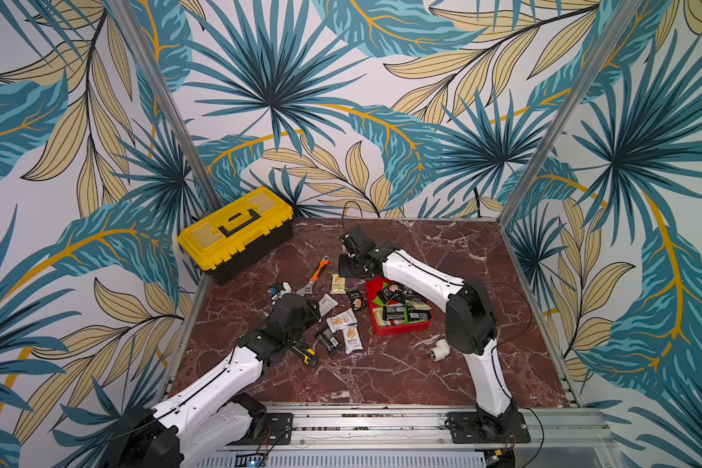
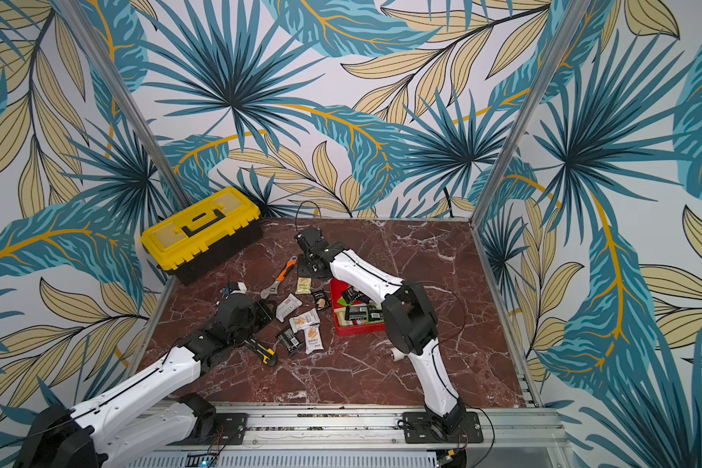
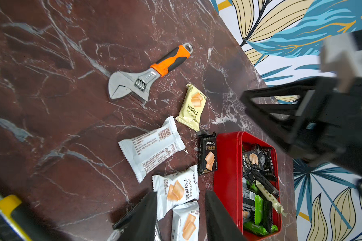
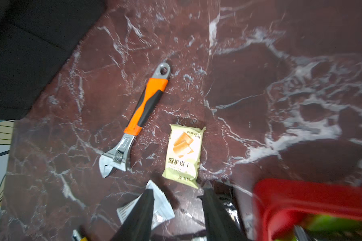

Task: Take the cookies out of the storage box
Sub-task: Place the cookie at the center of the board, then pick up the cookie from the storage box.

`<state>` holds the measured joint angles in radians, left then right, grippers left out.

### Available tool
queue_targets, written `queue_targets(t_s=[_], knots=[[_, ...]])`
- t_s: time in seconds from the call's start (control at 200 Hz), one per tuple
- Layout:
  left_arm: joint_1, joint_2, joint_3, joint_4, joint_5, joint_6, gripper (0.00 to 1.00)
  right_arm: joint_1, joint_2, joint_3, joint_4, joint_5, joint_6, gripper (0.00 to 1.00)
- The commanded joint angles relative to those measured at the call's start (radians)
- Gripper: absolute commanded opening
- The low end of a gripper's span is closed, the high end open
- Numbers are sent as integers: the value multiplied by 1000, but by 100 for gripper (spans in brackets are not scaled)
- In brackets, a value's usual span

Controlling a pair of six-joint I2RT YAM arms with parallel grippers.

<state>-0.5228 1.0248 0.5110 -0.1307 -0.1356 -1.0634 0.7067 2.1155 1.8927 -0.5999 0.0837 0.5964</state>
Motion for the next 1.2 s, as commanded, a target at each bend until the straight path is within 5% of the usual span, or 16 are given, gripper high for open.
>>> queue_targets(t_s=[0.0, 0.331, 0.621, 1.192], knots=[[-44, 42, 29, 71, 6, -15, 40, 0, -105, -82, -15, 51, -64, 44], [-213, 257, 113, 193, -8, -50, 40, -12, -420, -444, -52, 180, -203, 44], [-280, 400, 174, 286, 20, -64, 44, -11, -519, -562, -287, 366, -181, 47], [-308, 565, 273, 335, 68, -46, 44, -12, -404, -571, -316, 302, -156, 47]])
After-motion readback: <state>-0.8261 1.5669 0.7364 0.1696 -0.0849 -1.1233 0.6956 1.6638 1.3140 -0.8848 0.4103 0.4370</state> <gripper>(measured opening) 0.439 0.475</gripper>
